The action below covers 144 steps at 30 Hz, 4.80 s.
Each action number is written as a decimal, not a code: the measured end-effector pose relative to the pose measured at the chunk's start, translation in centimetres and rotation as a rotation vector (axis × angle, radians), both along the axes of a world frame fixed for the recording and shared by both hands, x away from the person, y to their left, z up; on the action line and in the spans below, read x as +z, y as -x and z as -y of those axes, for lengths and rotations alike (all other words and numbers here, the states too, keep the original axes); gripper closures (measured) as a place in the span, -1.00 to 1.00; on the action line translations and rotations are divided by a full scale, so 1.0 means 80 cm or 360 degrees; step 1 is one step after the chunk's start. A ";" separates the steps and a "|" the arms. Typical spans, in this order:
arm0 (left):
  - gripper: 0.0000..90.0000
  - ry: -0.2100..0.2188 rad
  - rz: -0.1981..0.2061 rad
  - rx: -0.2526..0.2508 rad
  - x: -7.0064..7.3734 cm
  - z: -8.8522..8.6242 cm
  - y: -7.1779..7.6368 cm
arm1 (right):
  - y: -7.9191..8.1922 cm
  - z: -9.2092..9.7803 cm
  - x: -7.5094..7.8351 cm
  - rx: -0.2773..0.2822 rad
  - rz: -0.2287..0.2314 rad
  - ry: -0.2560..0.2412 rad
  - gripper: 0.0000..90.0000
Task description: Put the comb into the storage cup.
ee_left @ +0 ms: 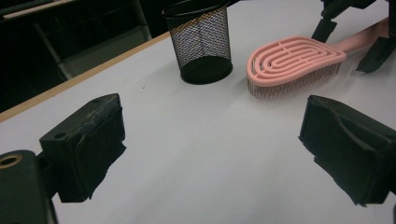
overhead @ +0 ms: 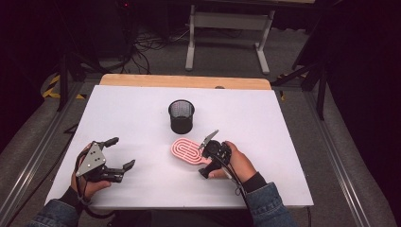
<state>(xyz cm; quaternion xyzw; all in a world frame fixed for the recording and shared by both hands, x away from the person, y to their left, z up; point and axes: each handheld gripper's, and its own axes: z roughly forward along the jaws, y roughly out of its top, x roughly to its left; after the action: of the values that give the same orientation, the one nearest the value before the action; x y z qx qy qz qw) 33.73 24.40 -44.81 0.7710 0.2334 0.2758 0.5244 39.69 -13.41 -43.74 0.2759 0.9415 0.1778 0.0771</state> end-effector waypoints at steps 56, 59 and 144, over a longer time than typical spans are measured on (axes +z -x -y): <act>-0.81 -0.0010 -0.0098 -0.0072 -0.006 0.011 -0.008 | 0.030 0.061 0.048 -0.0186 0.0732 -0.0469 0.55; -0.80 0.0003 -0.0107 -0.0073 -0.004 0.011 -0.010 | 0.031 0.059 0.047 -0.0200 0.0778 -0.0492 0.55; 0.39 0.0560 -0.0225 -0.0502 0.076 0.162 -0.076 | 0.068 -0.026 0.026 -0.0098 0.1121 -0.0797 0.48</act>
<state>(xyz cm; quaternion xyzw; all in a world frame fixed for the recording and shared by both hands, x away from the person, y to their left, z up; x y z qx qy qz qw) 39.82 11.42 -38.76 0.7121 0.1907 0.0909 0.6695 34.24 -11.35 -41.66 0.2365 0.7768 0.4815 0.3297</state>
